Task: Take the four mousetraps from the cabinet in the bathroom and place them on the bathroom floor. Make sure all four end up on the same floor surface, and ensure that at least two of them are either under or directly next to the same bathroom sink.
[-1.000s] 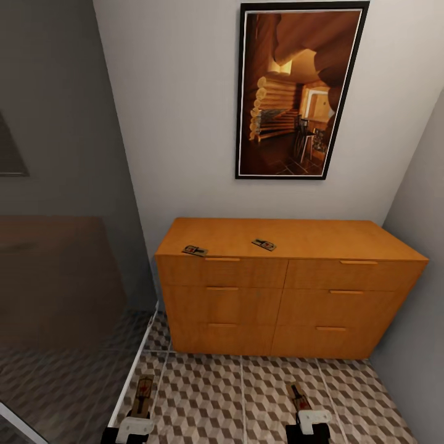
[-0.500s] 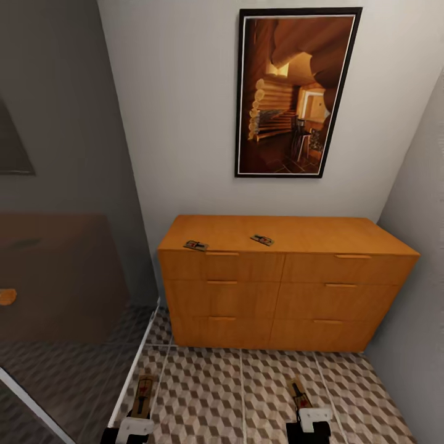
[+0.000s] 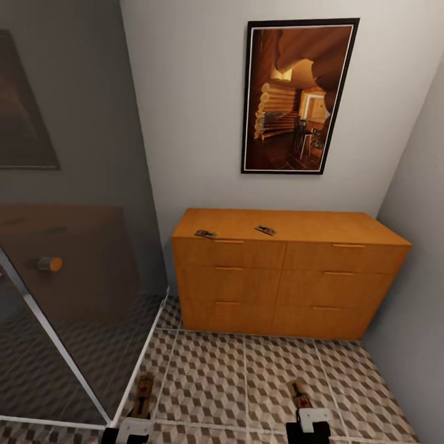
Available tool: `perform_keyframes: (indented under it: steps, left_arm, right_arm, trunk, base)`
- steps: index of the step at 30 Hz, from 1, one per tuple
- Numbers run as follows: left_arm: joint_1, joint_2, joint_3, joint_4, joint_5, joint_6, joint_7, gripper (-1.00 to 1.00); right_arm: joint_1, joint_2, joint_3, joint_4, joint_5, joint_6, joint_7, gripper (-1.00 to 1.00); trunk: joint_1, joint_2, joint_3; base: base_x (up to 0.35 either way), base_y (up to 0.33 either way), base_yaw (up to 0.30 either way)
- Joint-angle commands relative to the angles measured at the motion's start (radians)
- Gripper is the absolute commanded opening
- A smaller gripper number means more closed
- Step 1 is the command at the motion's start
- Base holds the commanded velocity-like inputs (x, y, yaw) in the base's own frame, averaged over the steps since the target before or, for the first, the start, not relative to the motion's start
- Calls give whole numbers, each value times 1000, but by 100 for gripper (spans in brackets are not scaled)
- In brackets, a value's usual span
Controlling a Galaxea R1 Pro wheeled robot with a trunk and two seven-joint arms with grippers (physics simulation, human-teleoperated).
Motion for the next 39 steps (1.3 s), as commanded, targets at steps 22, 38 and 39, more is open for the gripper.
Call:
perform_keyframes:
  steps: [22, 38, 39]
  left_arm:
    - [-1, -1, -8, 4, 3, -2, -51, -100]
    - [-1, -1, -8, 4, 3, -2, -51, -100]
    - [-1, -1, -8, 4, 3, -2, -51, -100]
  right_arm:
    - [-1, 3, 3, 0, 10, -1, -11, -100]
    - [0, 2, 3, 0, 10, -1, -11, -100]
    - [0, 2, 3, 0, 10, -1, -11, -100]
  trunk:
    - [0, -1, -1]
    - [0, -1, -1]
    - [0, -1, -1]
  base:
    - [-43, 0, 253]
    - [-314, 0, 255]
    - [-166, 0, 255]
